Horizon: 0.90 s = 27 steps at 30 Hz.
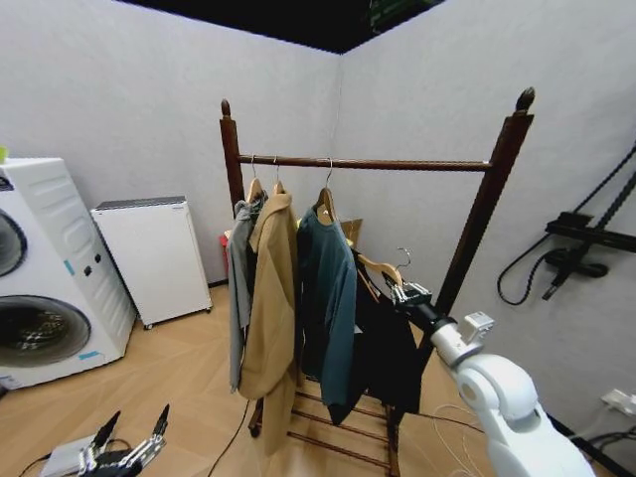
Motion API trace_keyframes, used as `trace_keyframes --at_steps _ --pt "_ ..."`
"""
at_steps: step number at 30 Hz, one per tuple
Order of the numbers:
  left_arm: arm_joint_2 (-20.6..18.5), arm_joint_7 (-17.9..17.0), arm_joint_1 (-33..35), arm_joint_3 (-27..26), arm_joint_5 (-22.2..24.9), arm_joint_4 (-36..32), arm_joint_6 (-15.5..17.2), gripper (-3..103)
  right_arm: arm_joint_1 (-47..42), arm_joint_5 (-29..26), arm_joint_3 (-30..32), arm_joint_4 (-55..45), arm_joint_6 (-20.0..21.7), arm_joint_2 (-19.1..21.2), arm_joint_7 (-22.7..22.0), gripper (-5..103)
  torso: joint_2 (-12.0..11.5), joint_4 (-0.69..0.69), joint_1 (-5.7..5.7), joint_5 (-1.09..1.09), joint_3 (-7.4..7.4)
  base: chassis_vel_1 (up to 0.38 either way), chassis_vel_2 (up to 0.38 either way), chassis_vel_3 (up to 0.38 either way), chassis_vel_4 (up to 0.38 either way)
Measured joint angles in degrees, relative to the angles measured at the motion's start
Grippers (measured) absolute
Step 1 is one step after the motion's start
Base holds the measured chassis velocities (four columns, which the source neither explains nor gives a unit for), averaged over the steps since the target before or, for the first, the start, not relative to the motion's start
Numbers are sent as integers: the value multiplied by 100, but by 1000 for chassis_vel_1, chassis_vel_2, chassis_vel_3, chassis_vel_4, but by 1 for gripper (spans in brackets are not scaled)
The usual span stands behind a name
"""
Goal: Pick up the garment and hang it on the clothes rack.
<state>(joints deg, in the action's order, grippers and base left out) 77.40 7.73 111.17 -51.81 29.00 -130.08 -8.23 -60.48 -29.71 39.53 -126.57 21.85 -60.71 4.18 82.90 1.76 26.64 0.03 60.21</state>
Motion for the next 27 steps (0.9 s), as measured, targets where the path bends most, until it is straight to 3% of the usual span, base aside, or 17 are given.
trace_keyframes --at_steps 7,9,13,15,18,20,26,27 --pt "-1 0 0 0 0 0 0 100 383 -598 -114 -303 456 411 -509 10 -4 2 11 -3 3 -174 197 194 -175" --pt "0 -1 0 0 0 0 0 100 945 -1271 -162 -310 818 753 -891 10 -4 -4 7 0 3 -25 44 -2 -5" --pt "0 -1 0 0 0 0 0 100 1429 -1805 -173 -299 1092 986 -1147 10 -1 -3 0 -3 0 25 -23 -19 55" --pt "0 2 0 0 0 0 0 100 2095 -2464 -243 -252 1505 1312 -1432 10 2 0 -4 -1 -1 38 -68 -76 33" --pt "-1 2 0 0 0 0 0 100 2472 -2685 -338 -131 1739 1542 -1521 10 2 2 -4 -2 -1 21 -50 -33 16" --pt "0 2 0 0 0 0 0 100 3049 -2985 -593 127 2017 1862 -1582 10 2 0 -2 -2 0 0 0 0 0" --pt "0 1 0 0 0 0 0 100 4178 -3363 -1294 555 2073 2194 -1839 10 -1 -1 3 -2 1 0 0 0 0" --pt "0 -1 0 0 0 0 0 100 4650 -3586 -1674 696 2072 2239 -2033 10 -1 -1 3 -4 1 0 0 0 0"
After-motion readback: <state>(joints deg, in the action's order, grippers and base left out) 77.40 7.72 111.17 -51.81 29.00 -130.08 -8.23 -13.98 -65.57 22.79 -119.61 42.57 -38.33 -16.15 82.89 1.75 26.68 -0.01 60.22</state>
